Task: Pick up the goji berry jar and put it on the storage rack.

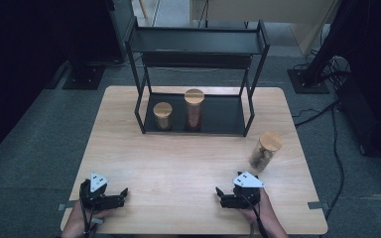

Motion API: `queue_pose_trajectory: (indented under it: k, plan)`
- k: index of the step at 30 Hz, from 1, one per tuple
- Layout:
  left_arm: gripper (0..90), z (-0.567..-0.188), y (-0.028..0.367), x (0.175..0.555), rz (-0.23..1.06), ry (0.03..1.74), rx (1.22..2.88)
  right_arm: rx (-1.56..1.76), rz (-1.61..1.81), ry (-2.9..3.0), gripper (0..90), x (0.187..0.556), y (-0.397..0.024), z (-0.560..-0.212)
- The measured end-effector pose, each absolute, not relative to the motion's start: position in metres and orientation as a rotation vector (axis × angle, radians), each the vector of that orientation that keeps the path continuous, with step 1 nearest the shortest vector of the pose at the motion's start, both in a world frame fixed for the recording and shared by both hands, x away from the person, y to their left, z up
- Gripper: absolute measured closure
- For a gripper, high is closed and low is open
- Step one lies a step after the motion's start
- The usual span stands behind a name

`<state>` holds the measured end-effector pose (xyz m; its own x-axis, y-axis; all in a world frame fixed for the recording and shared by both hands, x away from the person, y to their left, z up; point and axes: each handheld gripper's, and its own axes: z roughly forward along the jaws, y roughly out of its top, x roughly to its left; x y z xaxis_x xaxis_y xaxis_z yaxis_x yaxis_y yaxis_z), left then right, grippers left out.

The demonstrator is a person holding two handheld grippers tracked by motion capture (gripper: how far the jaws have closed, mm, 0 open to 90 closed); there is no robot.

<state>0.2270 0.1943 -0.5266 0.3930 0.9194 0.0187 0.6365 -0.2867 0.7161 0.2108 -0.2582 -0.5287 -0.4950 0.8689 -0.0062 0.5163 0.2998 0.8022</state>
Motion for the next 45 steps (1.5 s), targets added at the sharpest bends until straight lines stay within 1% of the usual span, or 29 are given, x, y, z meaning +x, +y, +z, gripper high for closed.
queue_pose_trajectory:
  k: [10, 29, 39, 45]
  plan:
    - [0.0, -0.527, 0.194, 0.227, 0.582, 1.327, 2.027, 1.198, 1.009, 2.150, 3.9, 0.209, -0.257, -0.529]
    - [0.0, -0.527, 0.194, 0.227, 0.583, 1.326, 2.027, 1.327, 1.007, 2.068, 3.9, 0.205, -0.317, -0.529]
    - [0.0, -0.527, 0.194, 0.227, 0.582, 1.327, 2.027, 1.337, 0.984, 2.050, 3.9, 0.202, -0.332, -0.530]
    - [0.0, -0.527, 0.194, 0.227, 0.582, 1.327, 2.027, 1.374, 0.965, 2.017, 3.9, 0.200, -0.351, -0.530]
